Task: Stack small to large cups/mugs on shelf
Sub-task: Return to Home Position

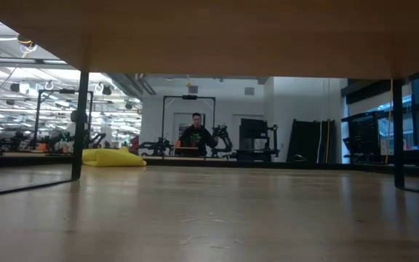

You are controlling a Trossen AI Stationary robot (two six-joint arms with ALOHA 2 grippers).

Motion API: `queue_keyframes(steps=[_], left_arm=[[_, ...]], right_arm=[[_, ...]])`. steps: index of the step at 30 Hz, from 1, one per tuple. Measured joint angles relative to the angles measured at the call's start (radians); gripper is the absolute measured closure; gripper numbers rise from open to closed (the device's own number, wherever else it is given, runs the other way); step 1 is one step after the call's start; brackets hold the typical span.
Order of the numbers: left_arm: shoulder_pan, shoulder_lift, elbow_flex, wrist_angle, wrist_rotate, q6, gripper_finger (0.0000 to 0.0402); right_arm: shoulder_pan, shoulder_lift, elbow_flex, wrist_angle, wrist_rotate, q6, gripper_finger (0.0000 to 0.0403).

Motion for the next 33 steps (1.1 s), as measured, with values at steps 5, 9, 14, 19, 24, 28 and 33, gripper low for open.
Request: queue_keyframes(steps=[5, 9, 14, 19, 24, 28, 33], left_arm=[[0.024, -0.067, 0.121, 0.113, -0.142, -0.011, 0.0339], [0.027, -0.109, 0.227, 0.138, -0.205, -0.008, 0.0339], [0.023, -0.151, 0.294, 0.221, -0.208, -0.009, 0.0339], [0.027, -0.169, 0.284, 0.143, -0.242, 0.12, 0.0339], [0.07, -0.244, 0.161, 0.215, -0.245, 0.19, 0.0335], [0.081, -0.399, -0.129, 0.434, -0.221, 0.217, 0.0337], [0.127, -0.649, -0.64, 0.925, -0.108, 0.277, 0.0335]], right_arm=[[0.001, -0.041, 0.0, 0.196, -0.201, -0.178, 0.0116], [0.008, -0.067, 0.001, 0.251, -0.511, -0.185, 0.0116], [0.008, -0.067, 0.001, 0.262, -0.813, -0.045, 0.0116], [0.083, -0.048, -0.001, 0.209, -0.969, -0.169, 0.0116], [0.129, -0.073, -0.003, 0.343, -1.003, -0.441, 0.0116], [0.153, -0.162, -0.17, 0.449, -1.02, -0.547, 0.0116], [0.106, -0.351, -0.669, 0.922, -1.066, -0.486, 0.0116]])
